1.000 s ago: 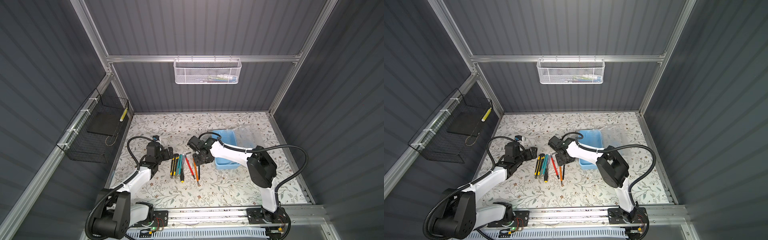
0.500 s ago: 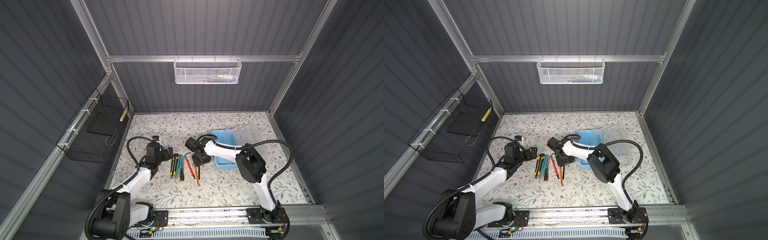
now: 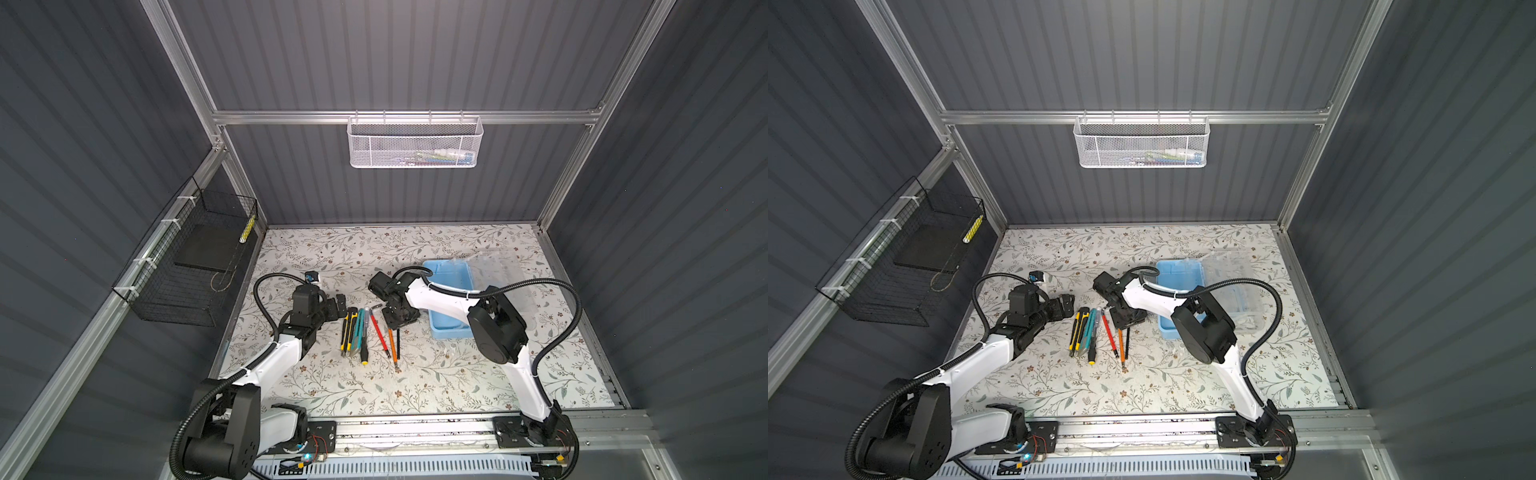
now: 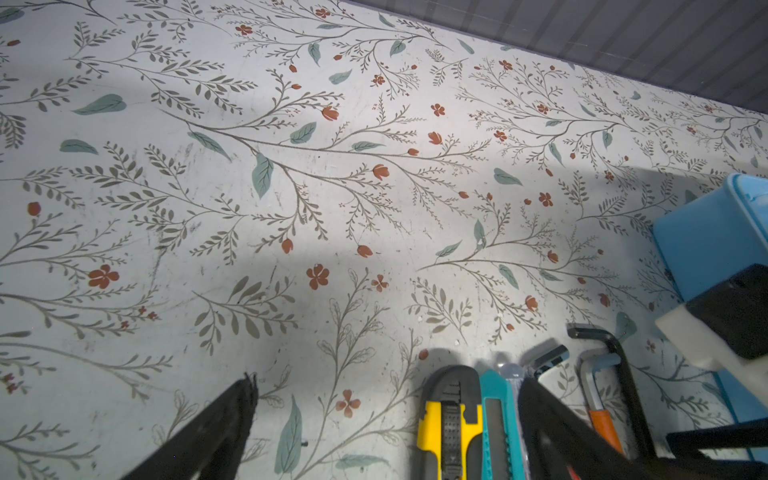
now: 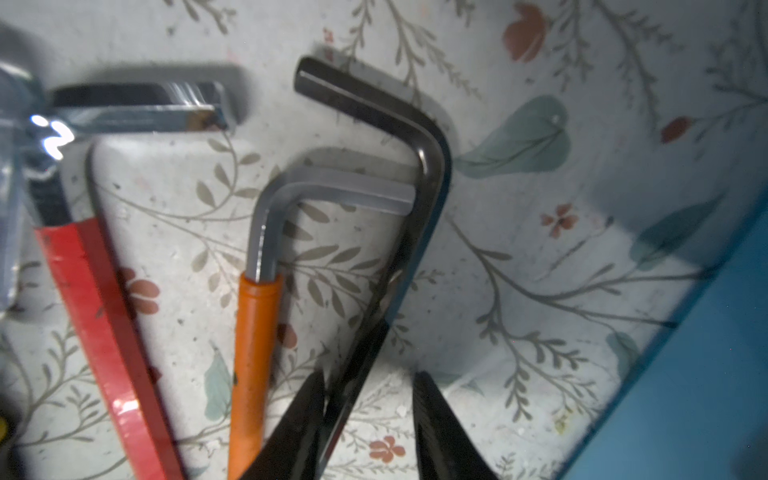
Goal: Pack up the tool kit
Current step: 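Grasp the black hex key with the right gripper, then carry the black hex key into the blue box with the right gripper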
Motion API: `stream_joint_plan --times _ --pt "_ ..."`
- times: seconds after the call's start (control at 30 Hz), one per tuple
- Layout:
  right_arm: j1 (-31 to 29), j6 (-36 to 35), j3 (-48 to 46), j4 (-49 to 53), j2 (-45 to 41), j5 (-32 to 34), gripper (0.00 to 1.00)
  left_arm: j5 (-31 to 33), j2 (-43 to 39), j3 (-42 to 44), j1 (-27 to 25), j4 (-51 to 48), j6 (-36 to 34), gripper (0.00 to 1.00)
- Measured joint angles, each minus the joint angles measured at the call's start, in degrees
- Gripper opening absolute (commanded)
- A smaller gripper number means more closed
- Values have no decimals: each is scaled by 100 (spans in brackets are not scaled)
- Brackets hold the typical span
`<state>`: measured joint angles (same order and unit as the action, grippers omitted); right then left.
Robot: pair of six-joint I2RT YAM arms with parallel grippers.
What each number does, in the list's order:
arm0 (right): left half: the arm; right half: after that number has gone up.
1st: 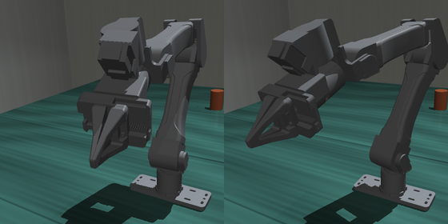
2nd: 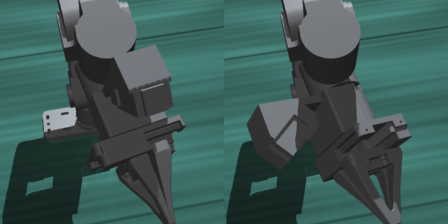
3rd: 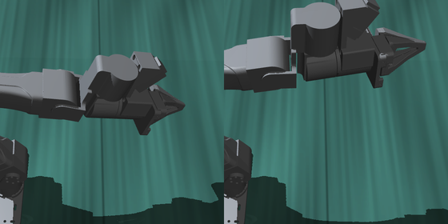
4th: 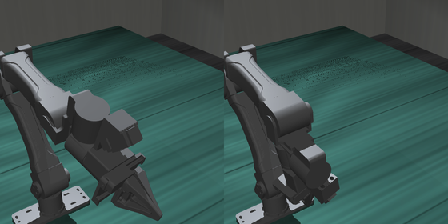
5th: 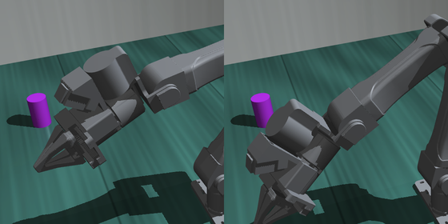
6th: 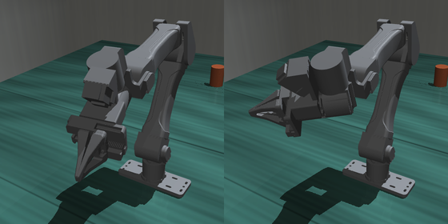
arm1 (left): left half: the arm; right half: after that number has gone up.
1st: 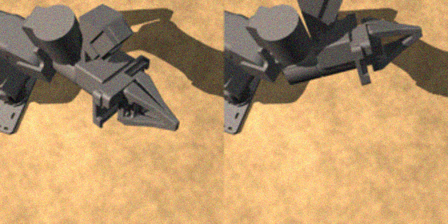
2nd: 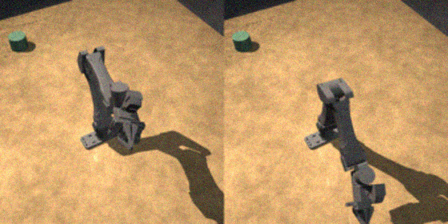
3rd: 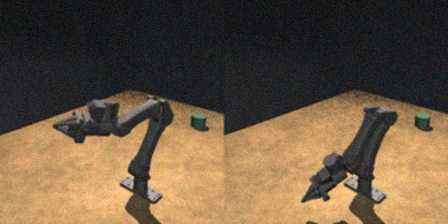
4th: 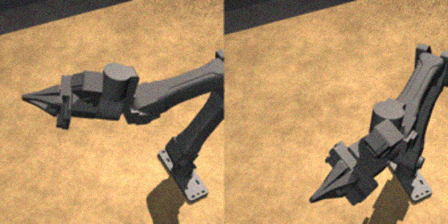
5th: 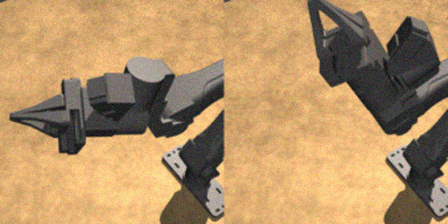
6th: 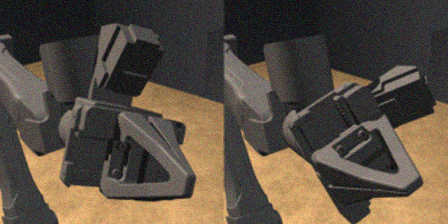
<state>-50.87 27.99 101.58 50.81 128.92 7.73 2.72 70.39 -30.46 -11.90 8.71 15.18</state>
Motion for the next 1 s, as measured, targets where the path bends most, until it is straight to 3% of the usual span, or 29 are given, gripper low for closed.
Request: stream_joint_plan --times 0.2,0.43,1.0 --pt "-81 -109 345 295 205 232 34 0 0 0 0 0 0 100" --pt "-109 -162 264 297 184 409 21 0 0 0 0 0 0 100" --pt "-39 -219 214 216 155 533 5 0 0 0 0 -2 0 100"
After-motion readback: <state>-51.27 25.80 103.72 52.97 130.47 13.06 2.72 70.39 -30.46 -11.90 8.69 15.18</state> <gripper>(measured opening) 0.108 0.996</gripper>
